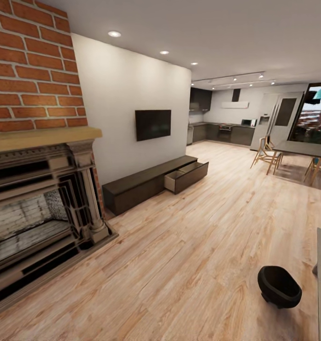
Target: Place each of the two pumpkins and all three candles from the living room inside a cabinet in the living room (use any cabinet), then make sure every cabinet is closed, and position the cauldron so it is next to a table in the living room.
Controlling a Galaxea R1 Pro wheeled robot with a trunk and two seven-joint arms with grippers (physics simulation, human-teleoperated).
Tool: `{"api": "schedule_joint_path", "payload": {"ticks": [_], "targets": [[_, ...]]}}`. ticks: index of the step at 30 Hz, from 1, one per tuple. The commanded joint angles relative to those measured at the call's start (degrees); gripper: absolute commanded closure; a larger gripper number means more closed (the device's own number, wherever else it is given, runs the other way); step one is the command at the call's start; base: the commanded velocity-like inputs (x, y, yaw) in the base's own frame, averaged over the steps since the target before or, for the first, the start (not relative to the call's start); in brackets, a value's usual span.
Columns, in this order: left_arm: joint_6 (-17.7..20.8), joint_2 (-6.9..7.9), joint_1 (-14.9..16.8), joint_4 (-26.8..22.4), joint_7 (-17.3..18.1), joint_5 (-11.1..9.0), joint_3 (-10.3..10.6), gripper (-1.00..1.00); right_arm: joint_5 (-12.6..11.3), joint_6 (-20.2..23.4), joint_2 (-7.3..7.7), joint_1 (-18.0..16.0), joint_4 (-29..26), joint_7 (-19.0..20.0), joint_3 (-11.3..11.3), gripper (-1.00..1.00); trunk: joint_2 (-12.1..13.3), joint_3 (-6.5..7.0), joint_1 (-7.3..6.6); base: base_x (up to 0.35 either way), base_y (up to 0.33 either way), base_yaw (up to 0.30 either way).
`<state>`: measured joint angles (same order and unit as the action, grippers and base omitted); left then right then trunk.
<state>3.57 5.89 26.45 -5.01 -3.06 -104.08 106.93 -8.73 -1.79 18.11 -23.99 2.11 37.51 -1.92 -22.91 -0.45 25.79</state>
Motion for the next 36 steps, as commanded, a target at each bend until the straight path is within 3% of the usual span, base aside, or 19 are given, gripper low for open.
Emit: {"api": "schedule_joint_path", "payload": {"ticks": [1, 16, 31, 36], "targets": [[0.0, 0.00, 0.0, 0.0, -0.1, 0.1, 0.0, 1.00, 0.0, 0.0, 0.00, 0.0, 0.0, -0.1, 0.1, 1.00, 0.0, -0.10, 0.00, 0.000, 0.000, 0.000], [0.0, -0.10, -1.3, -0.3, 0.0, 0.1, 0.0, 1.00, 0.0, -0.1, -1.10, 0.0, 0.0, -1.1, 0.1, 1.00, 0.0, -1.49, 0.00, 0.000, 0.000, 0.000], [-0.1, -0.35, -1.5, -0.3, 0.1, -0.1, -0.1, 1.00, 0.0, 0.4, -0.94, 0.0, 0.0, -1.5, 0.1, 1.00, 0.0, -2.89, 0.00, 0.000, 0.000, 0.000], [-0.1, -0.30, -1.5, -0.3, 0.1, -0.1, -0.1, 1.00, -0.1, 0.8, -0.96, 0.0, -0.1, -5.1, 0.3, 1.00, 0.0, -3.35, 0.00, 0.000, 0.000, 0.000]]}}
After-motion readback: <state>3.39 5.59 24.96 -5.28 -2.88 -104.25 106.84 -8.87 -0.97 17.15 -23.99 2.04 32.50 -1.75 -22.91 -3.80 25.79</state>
